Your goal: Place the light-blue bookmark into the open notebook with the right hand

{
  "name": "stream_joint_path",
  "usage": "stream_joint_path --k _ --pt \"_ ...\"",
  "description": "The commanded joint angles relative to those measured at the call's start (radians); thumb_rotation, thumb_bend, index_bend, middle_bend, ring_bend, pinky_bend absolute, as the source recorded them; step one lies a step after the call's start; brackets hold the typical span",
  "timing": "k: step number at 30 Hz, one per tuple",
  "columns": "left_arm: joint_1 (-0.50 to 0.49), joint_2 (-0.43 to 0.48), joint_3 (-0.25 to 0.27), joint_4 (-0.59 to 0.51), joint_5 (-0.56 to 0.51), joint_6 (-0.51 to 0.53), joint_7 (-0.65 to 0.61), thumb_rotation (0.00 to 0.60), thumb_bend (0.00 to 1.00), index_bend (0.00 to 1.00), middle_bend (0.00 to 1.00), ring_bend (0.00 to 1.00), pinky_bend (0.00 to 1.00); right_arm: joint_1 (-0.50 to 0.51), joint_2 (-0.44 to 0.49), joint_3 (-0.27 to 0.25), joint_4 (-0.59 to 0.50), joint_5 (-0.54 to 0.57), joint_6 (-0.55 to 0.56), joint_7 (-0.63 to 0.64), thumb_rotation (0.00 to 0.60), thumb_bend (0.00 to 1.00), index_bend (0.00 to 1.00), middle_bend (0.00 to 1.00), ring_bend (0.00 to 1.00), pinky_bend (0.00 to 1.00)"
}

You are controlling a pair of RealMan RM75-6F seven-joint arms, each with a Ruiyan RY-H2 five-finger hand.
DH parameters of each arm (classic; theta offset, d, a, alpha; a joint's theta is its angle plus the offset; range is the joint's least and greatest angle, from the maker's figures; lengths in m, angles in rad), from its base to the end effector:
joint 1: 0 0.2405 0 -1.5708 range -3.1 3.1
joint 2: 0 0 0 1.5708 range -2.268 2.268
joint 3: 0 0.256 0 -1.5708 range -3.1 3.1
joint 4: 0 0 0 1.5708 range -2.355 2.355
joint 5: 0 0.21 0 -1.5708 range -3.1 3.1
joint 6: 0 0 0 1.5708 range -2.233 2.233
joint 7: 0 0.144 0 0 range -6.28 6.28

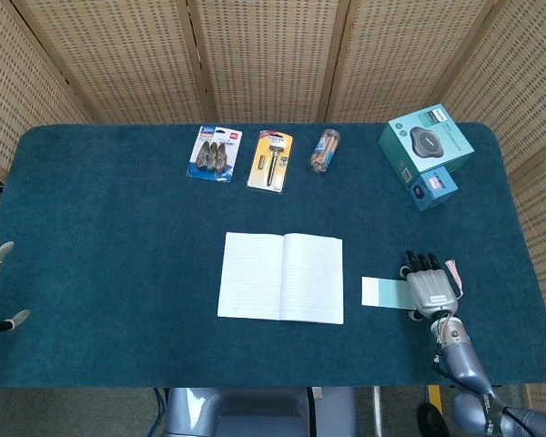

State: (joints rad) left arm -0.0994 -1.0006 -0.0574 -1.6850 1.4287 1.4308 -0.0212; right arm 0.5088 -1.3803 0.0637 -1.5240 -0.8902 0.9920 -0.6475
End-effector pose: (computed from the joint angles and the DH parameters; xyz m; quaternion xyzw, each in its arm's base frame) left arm -0.3134 0.1862 0.1881 -0.5869 -0.4043 -0.3637 0.5998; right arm -0.2877 -0.2883 0.0325 0.7239 -0.3989 0.1475 0.5433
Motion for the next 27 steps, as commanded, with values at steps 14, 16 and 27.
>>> stream_joint_path --k 14,16,27 --pt "0.001 0.000 0.002 0.001 0.004 0.003 -0.003 0.600 0.00 0.00 0.00 0.00 0.00 0.009 -0.031 -0.019 0.021 0.005 0.030 -0.028 0.600 0.00 0.28 0.00 0.00 0.00" --pt "0.002 0.000 0.002 0.001 0.004 0.004 -0.003 0.600 0.00 0.00 0.00 0.00 0.00 0.010 -0.036 -0.022 0.024 0.004 0.033 -0.032 0.600 0.00 0.29 0.00 0.00 0.00" --pt "0.002 0.001 0.002 0.000 0.003 0.002 -0.009 0.600 0.00 0.00 0.00 0.00 0.00 0.010 -0.057 -0.028 0.046 -0.013 0.040 -0.022 0.600 0.00 0.33 0.00 0.00 0.00"
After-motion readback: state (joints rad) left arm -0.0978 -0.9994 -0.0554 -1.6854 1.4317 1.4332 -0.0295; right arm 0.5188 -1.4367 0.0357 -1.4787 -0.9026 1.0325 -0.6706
